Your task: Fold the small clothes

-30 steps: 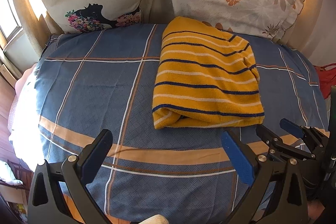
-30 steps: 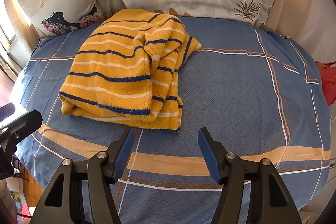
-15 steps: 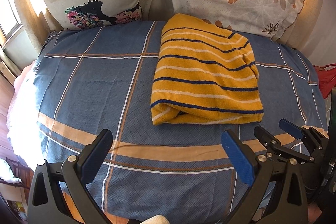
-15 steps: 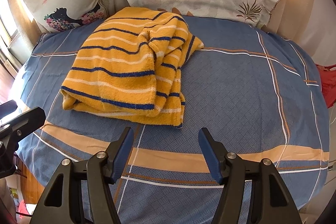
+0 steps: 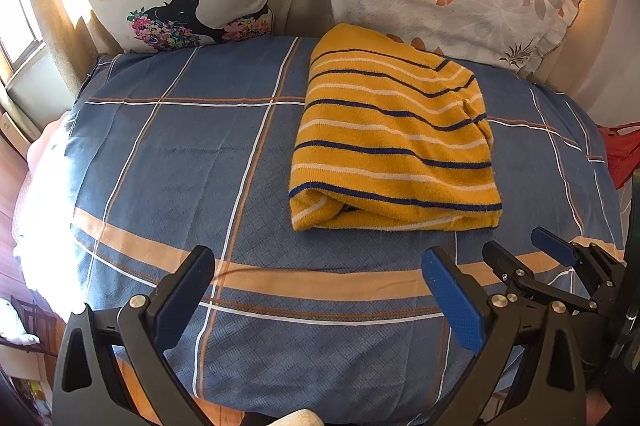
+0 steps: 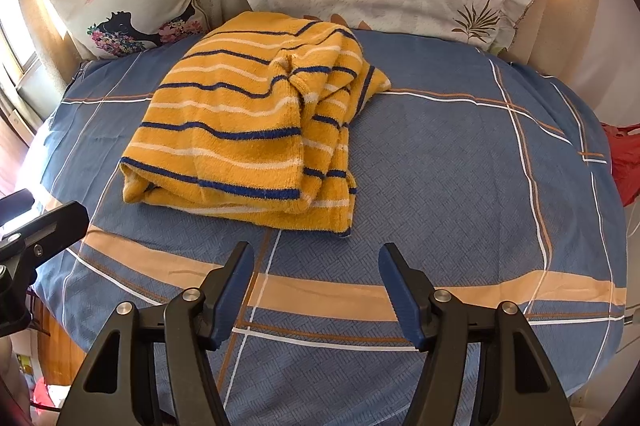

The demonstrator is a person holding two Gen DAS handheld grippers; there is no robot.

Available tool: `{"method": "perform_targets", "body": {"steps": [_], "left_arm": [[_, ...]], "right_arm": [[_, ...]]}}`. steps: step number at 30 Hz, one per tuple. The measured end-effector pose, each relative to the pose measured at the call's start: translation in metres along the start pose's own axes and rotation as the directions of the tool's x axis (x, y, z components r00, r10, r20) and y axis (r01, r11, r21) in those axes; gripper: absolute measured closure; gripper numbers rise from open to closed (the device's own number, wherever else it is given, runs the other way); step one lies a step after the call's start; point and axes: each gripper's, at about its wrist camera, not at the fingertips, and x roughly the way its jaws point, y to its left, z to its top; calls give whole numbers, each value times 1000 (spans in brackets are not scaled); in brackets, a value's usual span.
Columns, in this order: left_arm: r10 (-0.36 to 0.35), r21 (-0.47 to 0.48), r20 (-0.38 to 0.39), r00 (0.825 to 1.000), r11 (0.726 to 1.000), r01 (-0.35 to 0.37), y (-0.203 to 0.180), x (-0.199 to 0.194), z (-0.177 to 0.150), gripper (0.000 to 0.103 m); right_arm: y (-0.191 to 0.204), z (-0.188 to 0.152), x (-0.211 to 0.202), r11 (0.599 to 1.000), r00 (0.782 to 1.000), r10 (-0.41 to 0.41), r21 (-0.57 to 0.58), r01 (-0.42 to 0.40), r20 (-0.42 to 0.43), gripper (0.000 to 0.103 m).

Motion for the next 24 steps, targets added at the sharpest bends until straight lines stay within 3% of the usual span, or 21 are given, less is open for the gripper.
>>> {"method": "perform_targets", "body": {"steps": [17, 20, 24], "left_arm": [[-7, -13, -18, 1000, 1000, 7, 1, 1, -4, 0], [-6, -17, -22, 1000, 1000, 5, 3, 1, -6, 0], [-17, -12, -31, 999, 1000, 16, 3, 2, -9, 0]], "right_arm": [[-3, -3, 0, 1000, 1000, 3, 1, -3, -6, 33], [-10, 6, -10, 999, 998, 14, 34, -16, 57, 33], [-18, 47, -16, 998, 986, 45, 30, -50, 160, 33]]}}
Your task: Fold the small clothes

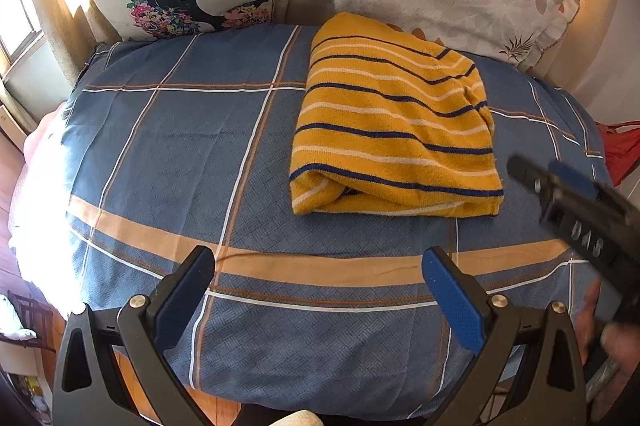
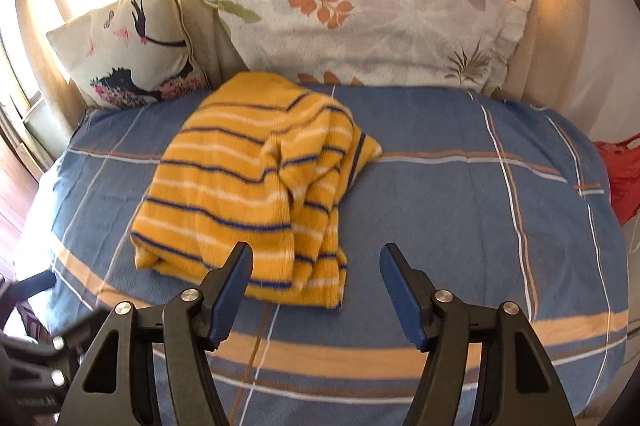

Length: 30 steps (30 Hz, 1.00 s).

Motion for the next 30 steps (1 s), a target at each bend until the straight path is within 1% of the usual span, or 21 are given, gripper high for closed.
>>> {"method": "perform_targets", "body": {"steps": [3, 6, 7, 8, 9, 10, 11, 16, 19, 21, 22, 24, 26, 27, 28, 30], "left_arm": [[-8, 8, -2, 1000, 1000, 8, 2, -1, -3, 0], [-10, -3, 5, 1000, 1000, 10, 9, -3, -5, 0], [-10, -9, 7, 1000, 1000, 10, 12, -4, -5, 0], [-11, -16, 7, 1000, 1000, 11, 15, -4, -6, 0], [-9, -21, 7, 1000, 1000, 9, 19, -5, -7, 0], [-5, -27, 6, 1000, 1000, 5, 24, -5, -7, 0], [-1, -34, 7, 1000, 999, 1, 28, -5, -7, 0], [20, -81, 3, 1000, 997, -19, 54, -5, -8, 0], [16, -98, -14, 1000, 995, -17, 67, 0, -6, 0], [12, -96, -18, 1000, 995, -14, 72, 3, -3, 0], [9, -93, -18, 1000, 996, -10, 74, 4, -2, 0], [-1, -85, -18, 1000, 996, -1, 78, 7, 2, 0], [-10, -81, -18, 1000, 997, 9, 83, 10, 7, 0], [-13, -81, -18, 1000, 997, 12, 85, 12, 9, 0], [-17, -81, -20, 1000, 997, 15, 88, 14, 12, 0], [-29, -86, -24, 999, 996, 27, 95, 18, 18, 0]], "right_arm": [[-10, 34, 19, 997, 998, 56, 58, -57, 23, 33], [-19, 62, 50, 986, 995, 102, 134, -101, 0, 34], [-23, 70, 64, 979, 992, 125, 166, -119, -27, 41], [-26, 74, 77, 969, 985, 163, 197, -148, -59, 67], [-28, 78, 92, 955, 972, 212, 230, -185, -98, 86], [-31, 80, 105, 943, 959, 250, 260, -209, -134, 95], [-34, 80, 111, 940, 957, 250, 274, -204, -144, 95], [-53, 86, 130, 952, 974, 151, 289, -98, -168, 96], [-45, 89, 136, 969, 974, 108, 240, -58, -200, 96], [-34, 93, 130, 984, 978, 75, 175, -40, -197, 96], [-28, 95, 124, 989, 981, 61, 147, -34, -187, 93], [-24, 96, 110, 992, 985, 26, 130, -4, -168, 93], [-14, 97, 85, 993, 993, -35, 109, 47, -110, 92], [-8, 96, 74, 994, 996, -33, 103, 41, -82, 92], [3, 95, 61, 995, 999, -4, 97, 9, -52, 92], [23, 91, 49, 994, 997, 75, 85, -71, -34, 92]]}}
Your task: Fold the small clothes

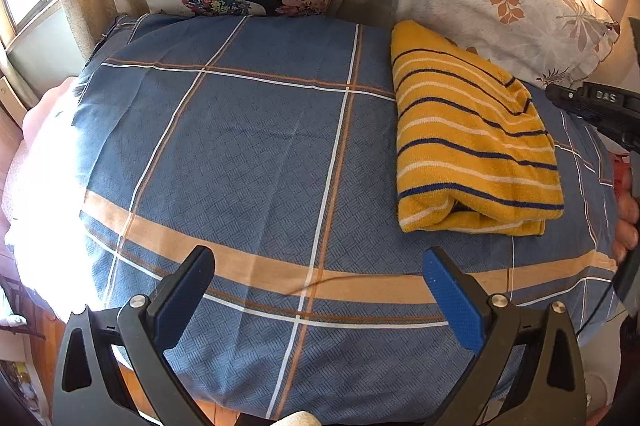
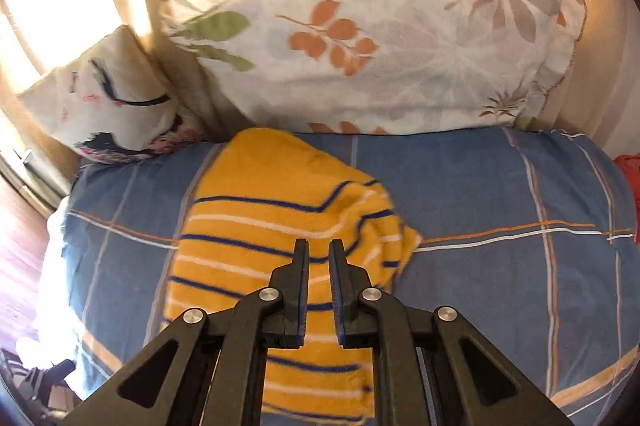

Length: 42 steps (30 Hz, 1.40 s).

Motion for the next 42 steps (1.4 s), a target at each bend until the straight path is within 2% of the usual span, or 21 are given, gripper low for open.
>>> {"method": "perform_targets", "body": {"steps": [2, 3, 5, 6, 9, 11, 13, 15, 16, 17, 21, 23, 26, 27, 29, 31, 32, 34, 38, 42], "left_arm": [[-14, -8, -8, 1000, 1000, 14, 8, 4, 7, 0], [-21, -12, -12, 1000, 1000, 21, 11, 5, 10, 0], [-35, -16, -17, 999, 999, 35, 20, 7, 16, 0], [-37, -17, -17, 999, 999, 37, 24, 8, 18, 0], [-27, -8, -2, 1000, 1000, 27, 38, 7, 21, 0], [-16, 1, 14, 1000, 1000, 16, 48, 5, 23, 0], [-3, 10, 38, 999, 1000, 3, 58, 0, 25, 0], [6, 20, 69, 998, 1000, -8, 68, -4, 27, 0], [8, 26, 84, 996, 1000, -10, 72, -6, 29, 0], [7, 33, 97, 995, 999, -10, 74, -8, 31, 0], [-11, 62, 126, 992, 998, 4, 79, -11, 38, 0], [-31, 74, 118, 993, 997, 23, 81, -10, 39, 0], [-36, 101, 110, 993, 995, 25, 82, -8, 37, 0], [-34, 106, 111, 993, 994, 22, 85, -8, 36, 0], [-24, 110, 118, 993, 994, 11, 88, -6, 33, 0], [-13, 100, 126, 992, 995, 0, 95, -5, 32, 0], [-9, 94, 126, 992, 996, -3, 97, -4, 32, 0], [-4, 79, 129, 992, 997, -6, 102, -2, 33, 0], [2, 50, 149, 989, 999, -9, 102, -5, 35, 0], [18, 53, 181, 983, 998, -28, 88, -14, 35, 0]], "right_arm": [[23, -13, 4, 991, 990, 136, 5, -136, -45, 92], [32, -22, 12, 978, 974, 208, 24, -207, -86, 92], [47, -39, 32, 966, 953, 260, 47, -256, -156, 92], [52, -47, 42, 971, 953, 241, 43, -237, -184, 92], [52, -64, 64, 993, 957, 114, 24, -111, -266, 92], [44, -65, 61, 998, 961, 63, 23, -59, -268, 92], [32, -61, 47, 997, 970, 54, 67, -39, -237, 92], [23, -50, 33, 993, 982, 44, 114, -24, -182, 91], [22, -45, 26, 992, 987, 30, 122, -10, -159, 86], [21, -33, 26, 992, 991, 4, 124, 13, -135, 79], [25, 11, 36, 986, 999, -23, 164, 29, -36, 73], [19, 32, 58, 980, 998, -34, 193, 43, -49, 73], [1, 47, 107, 959, 985, -54, 267, 97, -166, 75], [-7, 47, 113, 949, 979, -87, 283, 137, -182, 75], [-14, 48, 108, 938, 980, -116, 308, 162, -162, 75], [-6, 44, 92, 936, 973, -181, 279, 215, -144, 72], [0, 38, 82, 941, 974, -189, 260, 216, -126, 66], [9, 20, 64, 955, 983, -155, 240, 175, -102, 59], [12, -33, 46, 963, 979, -153, 204, 178, -132, 58], [13, -61, 19, 960, 972, -208, 165, 225, -110, 58]]}}
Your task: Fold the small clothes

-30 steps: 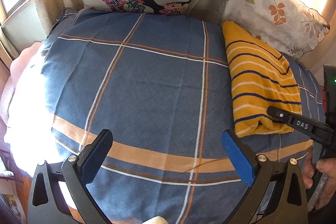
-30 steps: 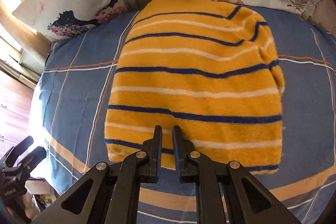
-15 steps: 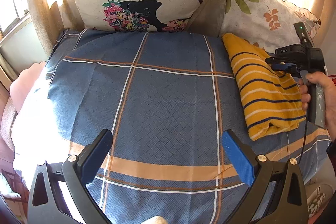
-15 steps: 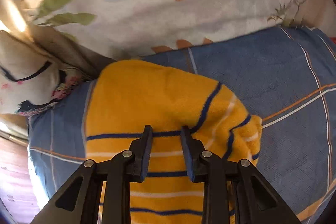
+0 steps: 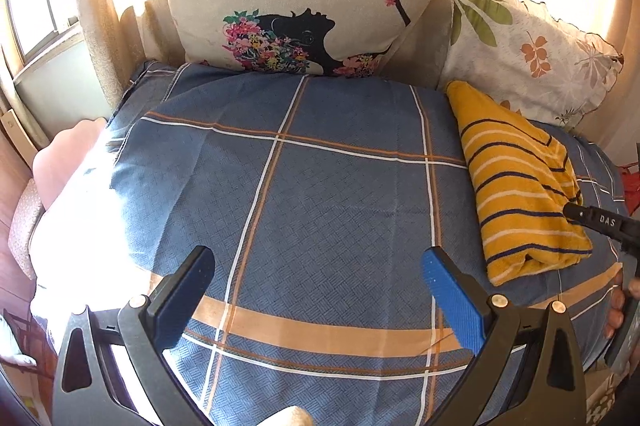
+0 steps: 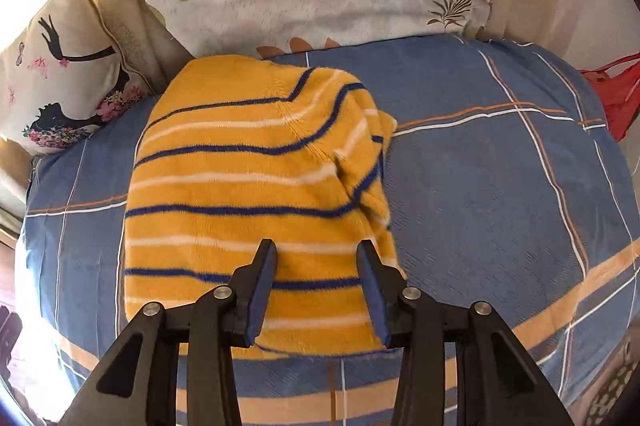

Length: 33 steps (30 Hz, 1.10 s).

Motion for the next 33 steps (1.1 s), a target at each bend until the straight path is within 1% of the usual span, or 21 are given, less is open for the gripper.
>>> {"method": "perform_targets", "body": {"steps": [3, 5, 7, 11, 14, 17, 22, 27, 33], "left_arm": [[15, 11, 25, 1000, 1000, -15, -20, -11, 1, 0], [5, 13, 34, 999, 1000, -5, -37, -18, 1, 0], [-3, 21, 39, 999, 1000, 2, -54, -24, -2, 0], [-16, 55, 43, 999, 998, 14, -94, -33, -9, 0], [-34, 73, 45, 998, 997, 31, -120, -40, -17, 0], [-45, 74, 29, 999, 996, 43, -140, -42, -25, 0], [-46, 56, -15, 999, 997, 47, -161, -39, -36, 0], [-37, 62, -39, 999, 997, 39, -176, -37, -44, 0], [-27, 76, -55, 998, 997, 31, -186, -35, -47, 0]], "right_arm": [[-4, -8, -21, 1000, 999, 19, -12, -19, 44, 54], [-2, -15, -35, 998, 997, 32, -57, -28, 70, 48], [3, -24, -45, 993, 996, 27, -115, -18, 82, 45], [9, -41, -52, 973, 997, 35, -229, -18, 72, 43], [4, -52, -57, 960, 996, 46, -278, -25, 71, 43], [-5, -57, -61, 952, 995, 61, -305, -35, 74, 39], [-22, -61, -65, 946, 994, 62, -324, -32, 84, 37], [-31, -63, -62, 945, 995, 75, -323, -50, 66, 37], [-33, -63, -59, 939, 995, 81, -340, -55, 64, 37]]}}
